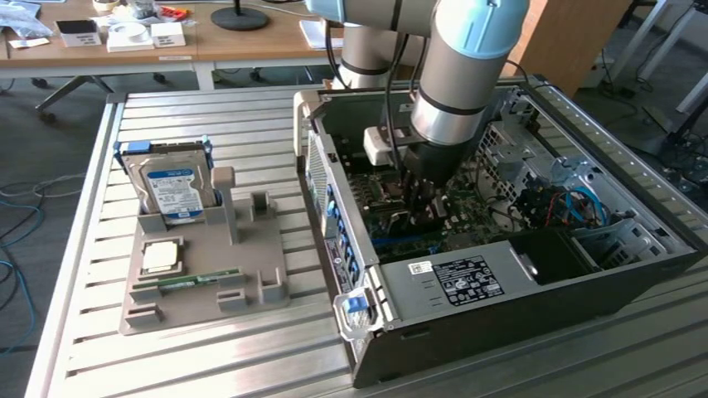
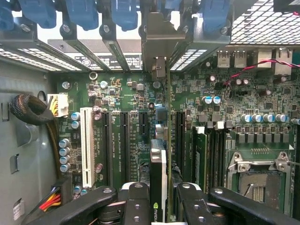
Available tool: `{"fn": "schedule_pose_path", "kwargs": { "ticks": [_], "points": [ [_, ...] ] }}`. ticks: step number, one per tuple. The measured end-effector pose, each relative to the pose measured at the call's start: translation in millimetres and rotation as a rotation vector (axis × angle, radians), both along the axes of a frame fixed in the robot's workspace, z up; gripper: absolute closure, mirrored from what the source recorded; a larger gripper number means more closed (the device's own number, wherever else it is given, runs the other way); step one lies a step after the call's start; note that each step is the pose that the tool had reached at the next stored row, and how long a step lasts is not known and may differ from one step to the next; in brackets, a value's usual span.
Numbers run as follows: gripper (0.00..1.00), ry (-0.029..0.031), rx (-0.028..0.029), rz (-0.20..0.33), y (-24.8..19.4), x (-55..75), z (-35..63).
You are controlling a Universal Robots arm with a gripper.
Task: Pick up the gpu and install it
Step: 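Insert the gpu into the slot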
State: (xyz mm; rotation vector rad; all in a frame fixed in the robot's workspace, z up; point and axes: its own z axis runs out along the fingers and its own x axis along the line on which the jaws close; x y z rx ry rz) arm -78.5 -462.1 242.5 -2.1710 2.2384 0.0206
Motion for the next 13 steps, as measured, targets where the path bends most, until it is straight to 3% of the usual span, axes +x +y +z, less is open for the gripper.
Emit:
{"fn": "schedule_pose_path", "kwargs": {
  "ticks": [13],
  "points": [
    [0.73,0.0001,-0.0002,0.000,0.0,-2.2,-4.3]
  ]
}}
